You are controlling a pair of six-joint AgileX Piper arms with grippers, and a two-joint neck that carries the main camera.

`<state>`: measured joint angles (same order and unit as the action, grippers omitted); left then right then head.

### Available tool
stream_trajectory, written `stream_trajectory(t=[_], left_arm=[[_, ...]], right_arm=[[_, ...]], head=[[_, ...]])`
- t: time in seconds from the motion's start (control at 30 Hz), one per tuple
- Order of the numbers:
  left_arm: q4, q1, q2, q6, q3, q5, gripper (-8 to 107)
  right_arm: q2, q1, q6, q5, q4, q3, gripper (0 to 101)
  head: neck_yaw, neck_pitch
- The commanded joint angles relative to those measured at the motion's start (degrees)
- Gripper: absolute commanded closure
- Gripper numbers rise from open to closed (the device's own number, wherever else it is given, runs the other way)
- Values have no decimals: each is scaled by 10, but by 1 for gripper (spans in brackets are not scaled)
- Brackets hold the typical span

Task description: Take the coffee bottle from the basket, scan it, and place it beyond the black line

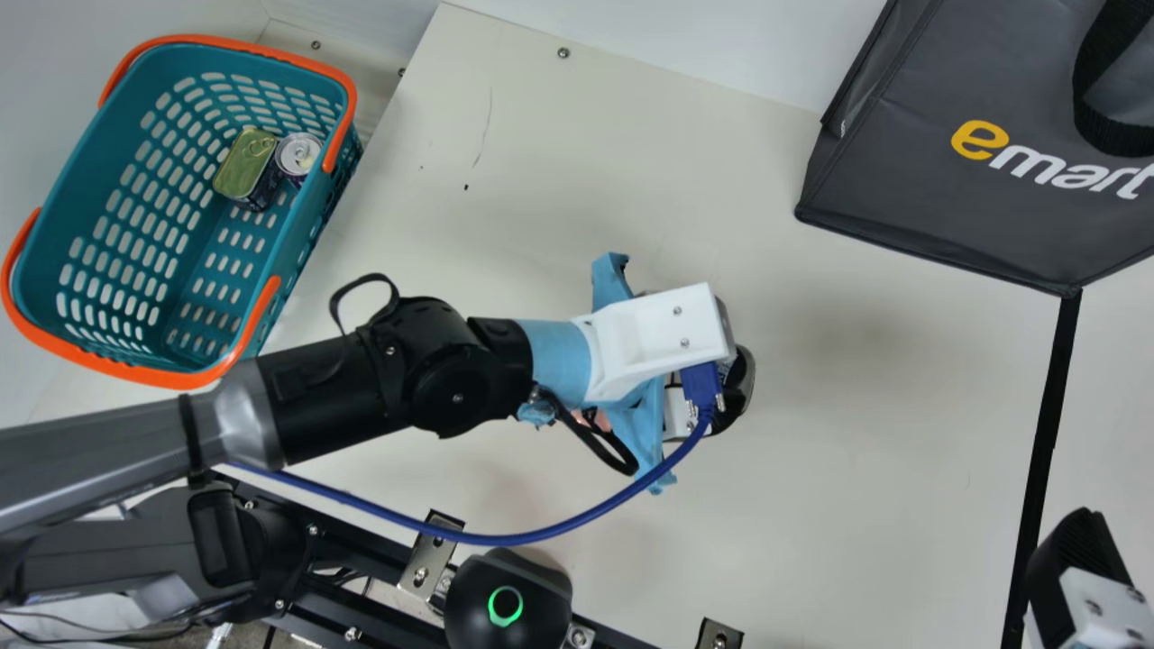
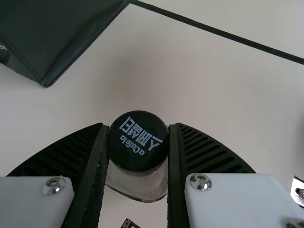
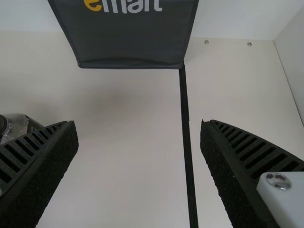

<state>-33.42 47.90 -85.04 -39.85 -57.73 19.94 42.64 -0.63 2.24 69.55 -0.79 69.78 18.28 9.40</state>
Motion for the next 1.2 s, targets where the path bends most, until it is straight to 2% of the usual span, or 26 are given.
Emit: stream_trajectory(t=[0.0, 0.17, 0.97, 1.17], left_arm=[[-2, 1, -4, -3, -2, 0, 89], [-6, 0, -15, -9, -10, -3, 89], [-9, 2, -25, -7, -27, -3, 9], [-5, 4, -20, -4, -24, -4, 9]], right_arm=[[0, 0, 0, 0, 0, 0, 10], [0, 0, 0, 0, 0, 0, 10], [0, 0, 0, 0, 0, 0, 10], [0, 0, 0, 0, 0, 0, 10]], head=[[1, -15], [1, -15], [1, -15], [1, -15]])
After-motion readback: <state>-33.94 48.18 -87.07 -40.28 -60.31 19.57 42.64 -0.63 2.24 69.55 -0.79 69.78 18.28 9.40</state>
